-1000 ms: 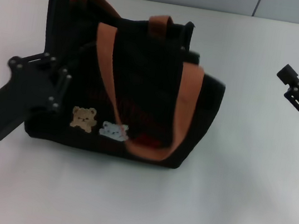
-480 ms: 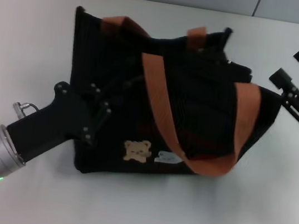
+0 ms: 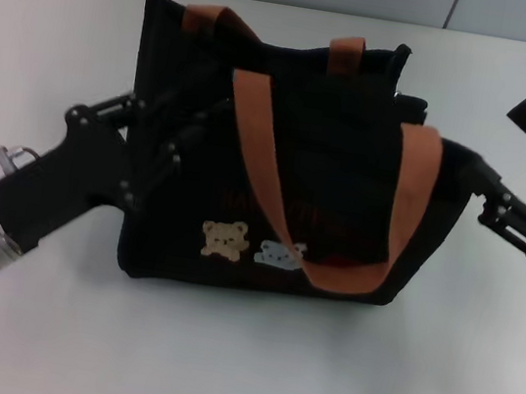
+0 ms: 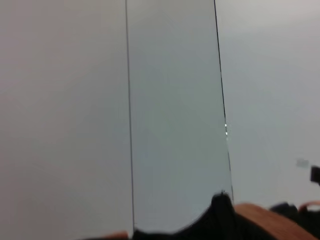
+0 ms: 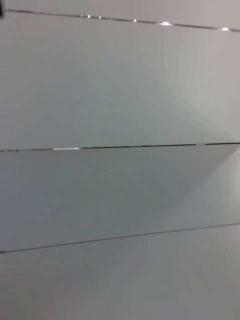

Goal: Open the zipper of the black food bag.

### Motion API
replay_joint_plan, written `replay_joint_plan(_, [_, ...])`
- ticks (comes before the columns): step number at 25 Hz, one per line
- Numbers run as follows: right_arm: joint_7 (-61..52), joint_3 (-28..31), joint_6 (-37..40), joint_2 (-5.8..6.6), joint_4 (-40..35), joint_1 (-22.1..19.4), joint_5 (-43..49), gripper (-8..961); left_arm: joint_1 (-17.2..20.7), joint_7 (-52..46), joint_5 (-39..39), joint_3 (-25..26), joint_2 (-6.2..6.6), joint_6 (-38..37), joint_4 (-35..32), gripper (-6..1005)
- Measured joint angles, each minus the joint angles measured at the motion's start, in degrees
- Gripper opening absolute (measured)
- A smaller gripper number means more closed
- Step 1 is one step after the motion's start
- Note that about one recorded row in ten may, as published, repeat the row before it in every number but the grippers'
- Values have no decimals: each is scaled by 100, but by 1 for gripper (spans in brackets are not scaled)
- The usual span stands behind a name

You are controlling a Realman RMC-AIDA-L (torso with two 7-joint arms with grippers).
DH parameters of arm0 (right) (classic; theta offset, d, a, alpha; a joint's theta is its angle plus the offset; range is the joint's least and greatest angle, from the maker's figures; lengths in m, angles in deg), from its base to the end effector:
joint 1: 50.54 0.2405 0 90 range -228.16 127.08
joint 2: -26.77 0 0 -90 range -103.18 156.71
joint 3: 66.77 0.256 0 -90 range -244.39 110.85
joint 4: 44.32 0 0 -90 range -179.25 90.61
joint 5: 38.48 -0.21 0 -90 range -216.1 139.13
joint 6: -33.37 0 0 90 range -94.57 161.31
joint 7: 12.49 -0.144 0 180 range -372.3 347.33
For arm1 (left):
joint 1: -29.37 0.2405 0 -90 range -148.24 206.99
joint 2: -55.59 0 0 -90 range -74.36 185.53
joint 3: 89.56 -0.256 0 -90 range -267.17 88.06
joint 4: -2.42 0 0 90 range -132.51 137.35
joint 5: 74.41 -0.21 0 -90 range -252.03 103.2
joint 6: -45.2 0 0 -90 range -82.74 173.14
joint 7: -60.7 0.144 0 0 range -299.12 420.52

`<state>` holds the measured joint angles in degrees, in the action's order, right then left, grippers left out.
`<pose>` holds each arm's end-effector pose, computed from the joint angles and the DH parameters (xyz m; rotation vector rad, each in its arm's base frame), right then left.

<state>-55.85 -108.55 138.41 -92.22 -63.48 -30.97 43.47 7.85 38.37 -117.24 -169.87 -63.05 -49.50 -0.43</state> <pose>0.2726 0.2590 0.0092 -2.2401 0.1997 1.3051 -0.2845 0.2517 -0.0420 -2.1852 -0.2125 -1.0849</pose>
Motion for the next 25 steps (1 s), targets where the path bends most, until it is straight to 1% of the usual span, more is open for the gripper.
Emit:
replay_joint_plan(1, [0, -8, 30, 3, 0, -3, 49, 739, 75, -222, 1, 47, 56, -4, -268, 222])
replay_joint_plan(2, [0, -8, 30, 3, 0, -3, 49, 761, 159, -277, 1, 69, 71, -18, -458, 248])
replay_joint_plan(5, [-8, -14, 63, 6, -38, -3, 139, 825, 234, -325, -1, 98, 83, -50, -623, 328])
replay_joint_plan(6, [-39, -14, 92, 7, -87, 2, 259, 825, 324, -689, -97, 81, 171, -152, -947, 354])
replay_joint_plan(7, [-39, -14, 92, 7, -87, 2, 259, 825, 324, -689, -97, 81, 171, -152, -947, 394])
replay_joint_plan(8, [-81, -14, 132, 8, -136, 18, 412, 825, 341, -910, -234, 50, 233, -213, -1083, 435])
replay_joint_plan(10, [-186, -14, 218, 8, -260, 49, 706, 825, 341, -910, -234, 50, 233, -213, -1083, 516])
replay_joint_plan(11, [-308, -15, 300, 8, -411, 85, 1057, 825, 314, -1659, -1216, 48, 457, -659, -1568, 556])
replay_joint_plan(12, [-308, -15, 300, 8, -411, 85, 1057, 825, 306, -1754, -1394, 65, 481, -766, -1644, 599])
replay_joint_plan(13, [-457, -14, 369, 8, -543, 144, 1426, 824, 299, -1830, -1553, 85, 501, -866, -1731, 641])
replay_joint_plan(14, [-457, -14, 369, 8, -543, 144, 1426, 824, 299, -1830, -1553, 85, 501, -866, -1731, 684])
replay_joint_plan(16, [-627, -14, 422, 7, -599, 266, 1821, 824, 301, -2001, -1959, 138, 521, -1064, -1973, 769])
replay_joint_plan(19, [-670, -14, 422, 1, -603, 334, 1961, 824, 300, -2109, -2133, 146, 525, -1079, -2077, 803])
replay_joint_plan(22, [-688, -38, 394, -10, -604, 404, 2048, 824, 278, -2297, -2587, 297, 515, -1063, -2213, 838])
replay_joint_plan(23, [-689, -49, 390, -12, -603, 415, 2052, 824, 278, -2297, -2587, 297, 515, -1063, -2213, 838])
replay_joint_plan(25, [-696, -88, 387, -16, -594, 444, 2057, 825, 263, -2314, -3001, 544, 468, -1072, -2233, 837])
